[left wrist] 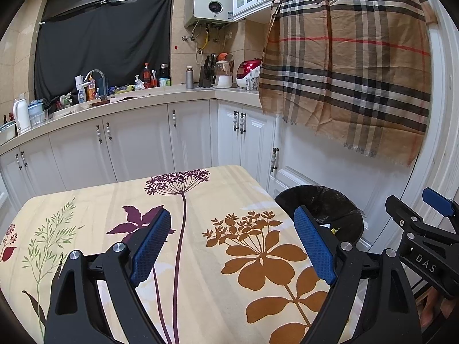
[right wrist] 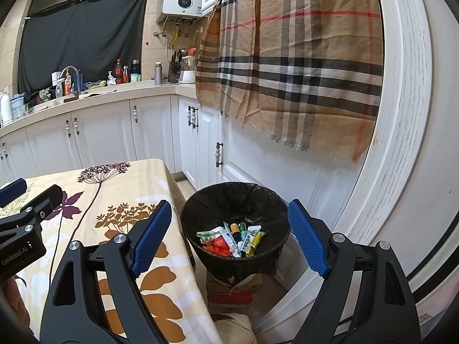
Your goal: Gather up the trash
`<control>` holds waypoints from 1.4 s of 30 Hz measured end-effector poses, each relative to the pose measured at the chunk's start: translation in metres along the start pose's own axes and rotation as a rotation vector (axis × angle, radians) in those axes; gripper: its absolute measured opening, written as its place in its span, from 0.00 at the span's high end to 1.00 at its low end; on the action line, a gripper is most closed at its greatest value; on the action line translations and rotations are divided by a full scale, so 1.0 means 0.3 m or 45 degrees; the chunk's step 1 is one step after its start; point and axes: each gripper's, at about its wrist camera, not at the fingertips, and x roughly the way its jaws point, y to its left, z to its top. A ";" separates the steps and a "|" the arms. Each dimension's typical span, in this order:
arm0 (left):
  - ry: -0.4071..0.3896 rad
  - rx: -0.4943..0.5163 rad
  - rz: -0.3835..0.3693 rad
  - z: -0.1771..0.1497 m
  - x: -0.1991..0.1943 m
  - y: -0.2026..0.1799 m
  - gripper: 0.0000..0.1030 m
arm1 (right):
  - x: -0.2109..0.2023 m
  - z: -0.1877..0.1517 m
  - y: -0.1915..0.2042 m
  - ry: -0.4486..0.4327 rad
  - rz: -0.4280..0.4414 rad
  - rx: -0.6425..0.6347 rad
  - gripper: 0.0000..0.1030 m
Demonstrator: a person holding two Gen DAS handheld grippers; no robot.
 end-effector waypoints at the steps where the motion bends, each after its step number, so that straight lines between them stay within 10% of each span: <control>1: 0.000 -0.001 0.001 0.001 -0.002 -0.002 0.18 | 0.000 0.000 0.001 0.000 0.000 -0.001 0.21; 42: 0.006 -0.017 0.006 0.012 -0.002 -0.029 0.13 | -0.008 -0.008 0.024 0.003 0.001 -0.013 0.21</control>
